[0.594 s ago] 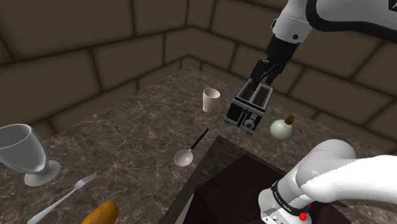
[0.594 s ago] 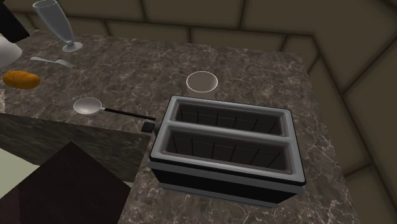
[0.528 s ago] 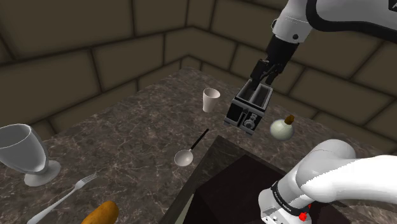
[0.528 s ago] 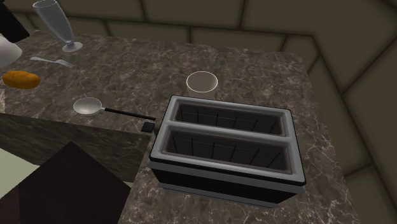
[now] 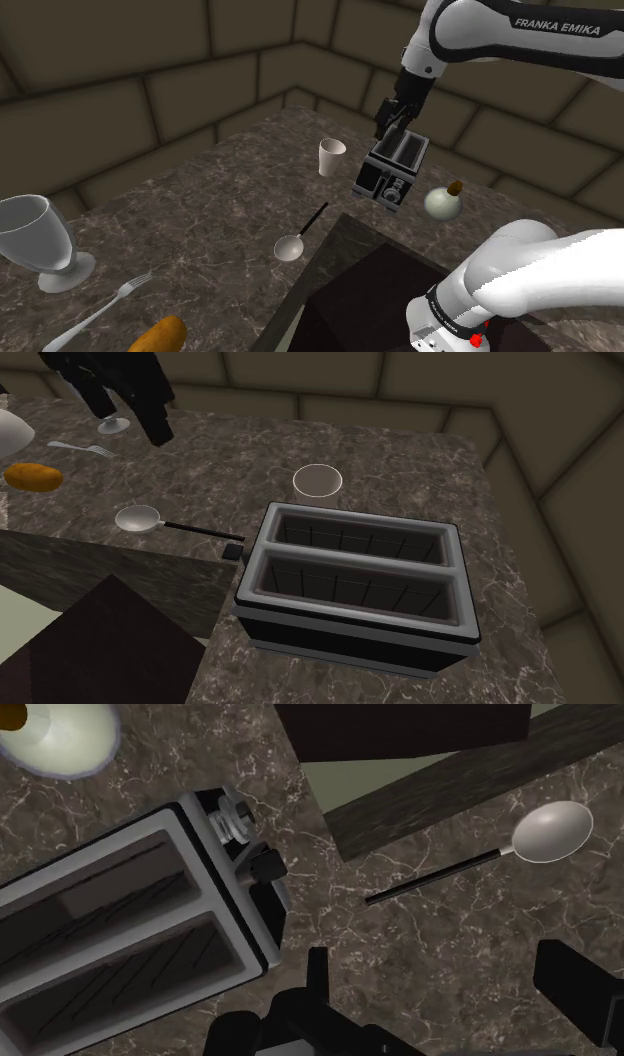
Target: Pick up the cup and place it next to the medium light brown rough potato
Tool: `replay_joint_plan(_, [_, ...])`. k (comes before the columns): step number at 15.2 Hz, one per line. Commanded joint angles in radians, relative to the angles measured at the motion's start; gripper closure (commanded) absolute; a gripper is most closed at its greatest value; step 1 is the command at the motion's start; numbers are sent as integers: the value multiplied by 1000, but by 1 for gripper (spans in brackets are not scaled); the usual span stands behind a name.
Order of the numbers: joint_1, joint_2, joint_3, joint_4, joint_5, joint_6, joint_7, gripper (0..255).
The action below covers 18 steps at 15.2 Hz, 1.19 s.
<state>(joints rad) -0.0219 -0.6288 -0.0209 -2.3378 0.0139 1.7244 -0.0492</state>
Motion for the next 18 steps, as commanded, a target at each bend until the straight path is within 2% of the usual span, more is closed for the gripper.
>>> replay_joint_plan(1, [-6, 61, -25, 7, -4, 50, -31, 0])
replay_joint_plan(9, [-17, 346, -109, 107, 18, 210, -152, 0])
replay_joint_plan(18, [-39, 698, -167, 323, 109, 306, -300, 0])
